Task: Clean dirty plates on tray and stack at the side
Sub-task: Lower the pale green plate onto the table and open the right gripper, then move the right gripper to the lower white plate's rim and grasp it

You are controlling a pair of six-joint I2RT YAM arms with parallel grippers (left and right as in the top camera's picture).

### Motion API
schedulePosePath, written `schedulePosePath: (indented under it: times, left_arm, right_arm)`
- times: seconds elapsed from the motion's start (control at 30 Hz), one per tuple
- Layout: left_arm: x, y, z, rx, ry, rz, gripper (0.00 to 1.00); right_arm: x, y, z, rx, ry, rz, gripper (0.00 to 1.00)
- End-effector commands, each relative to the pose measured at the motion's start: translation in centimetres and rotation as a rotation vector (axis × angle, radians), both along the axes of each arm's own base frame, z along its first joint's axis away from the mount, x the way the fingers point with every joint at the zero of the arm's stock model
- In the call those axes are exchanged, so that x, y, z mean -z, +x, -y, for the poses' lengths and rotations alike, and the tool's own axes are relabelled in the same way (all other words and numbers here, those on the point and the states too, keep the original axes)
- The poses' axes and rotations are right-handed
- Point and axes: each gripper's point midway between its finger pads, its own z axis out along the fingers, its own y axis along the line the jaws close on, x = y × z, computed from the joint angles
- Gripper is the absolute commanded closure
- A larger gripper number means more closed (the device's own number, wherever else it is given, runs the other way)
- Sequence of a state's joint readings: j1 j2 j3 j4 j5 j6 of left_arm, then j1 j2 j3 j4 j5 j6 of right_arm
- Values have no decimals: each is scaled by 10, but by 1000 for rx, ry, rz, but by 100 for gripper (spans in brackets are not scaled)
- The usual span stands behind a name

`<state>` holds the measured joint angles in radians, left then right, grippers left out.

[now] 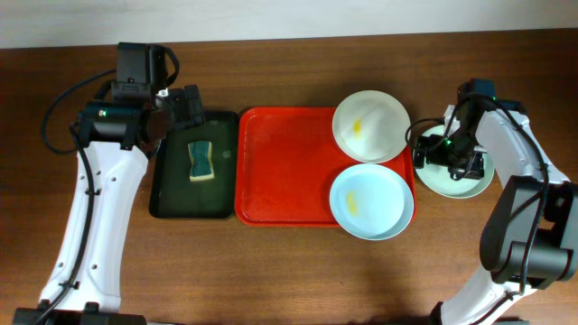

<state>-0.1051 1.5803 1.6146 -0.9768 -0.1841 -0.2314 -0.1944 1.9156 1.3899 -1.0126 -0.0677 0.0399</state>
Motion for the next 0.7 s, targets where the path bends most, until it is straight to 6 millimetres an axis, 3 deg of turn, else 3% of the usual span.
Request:
schedulePosePath:
  times: [0.0, 0.3, 0.37, 0.53, 0.6, 0.67]
  left_arm:
    - [2, 0, 2, 3, -4, -6, 1]
    - [2, 0, 2, 3, -4, -6, 1]
    - [2, 0, 2, 3, -4, -6, 0]
    - [2, 0, 2, 3, -4, -6, 1]
    - [2, 0, 2, 3, -4, -6, 1]
    - [2, 0, 2, 3, -4, -6, 1]
  right_arm:
    - [-8, 1, 1, -14, -20, 25, 1]
    - [-8, 2, 1, -12, -18, 27, 1]
    - [-10, 8, -14, 51, 73, 55, 1]
    - [-20, -11, -57, 92, 325, -25, 1]
    - [-27, -15, -65, 18, 382, -25, 44]
    - [-39, -31, -64, 60, 395, -106, 88]
